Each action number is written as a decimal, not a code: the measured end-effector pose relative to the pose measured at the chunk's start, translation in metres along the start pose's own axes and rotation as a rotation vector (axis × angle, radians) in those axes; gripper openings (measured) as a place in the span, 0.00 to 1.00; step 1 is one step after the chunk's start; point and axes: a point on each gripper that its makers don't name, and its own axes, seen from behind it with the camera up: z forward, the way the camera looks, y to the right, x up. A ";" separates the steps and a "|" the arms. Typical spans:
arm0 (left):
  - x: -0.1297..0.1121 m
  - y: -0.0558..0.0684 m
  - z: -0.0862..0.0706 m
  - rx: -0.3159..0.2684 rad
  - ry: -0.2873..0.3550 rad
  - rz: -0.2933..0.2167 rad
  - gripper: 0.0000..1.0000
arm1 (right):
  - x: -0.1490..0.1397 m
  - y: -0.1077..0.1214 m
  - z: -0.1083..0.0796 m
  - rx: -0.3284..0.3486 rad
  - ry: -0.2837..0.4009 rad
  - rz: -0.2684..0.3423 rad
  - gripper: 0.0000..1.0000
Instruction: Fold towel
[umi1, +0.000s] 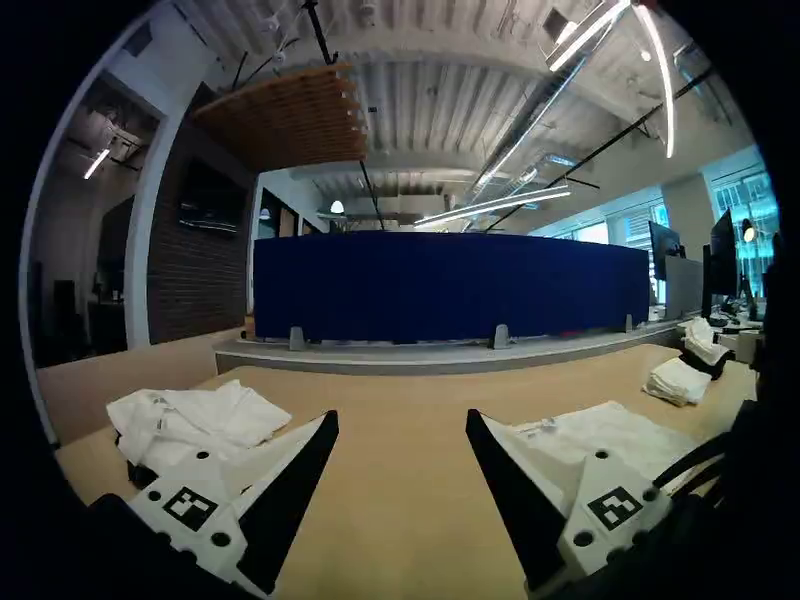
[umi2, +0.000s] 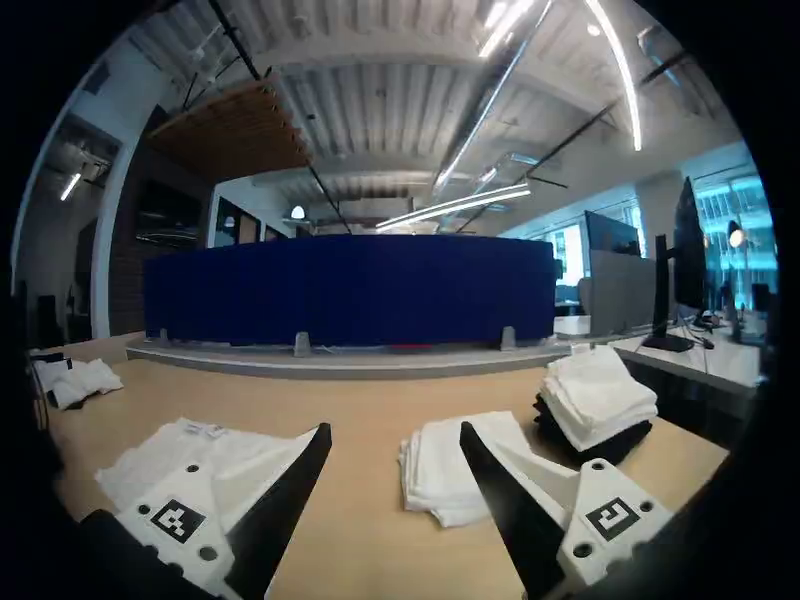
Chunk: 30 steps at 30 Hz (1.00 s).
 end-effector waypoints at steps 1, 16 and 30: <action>0.008 0.001 0.000 -0.002 0.006 -0.002 0.95 | 0.008 -0.001 -0.001 0.002 0.007 -0.003 1.00; 0.127 0.003 0.002 -0.006 -0.004 0.009 0.95 | 0.124 -0.007 -0.015 0.008 -0.003 -0.011 1.00; 0.158 0.013 0.006 -0.059 -0.076 0.040 0.95 | 0.160 -0.023 -0.016 0.070 -0.061 -0.022 1.00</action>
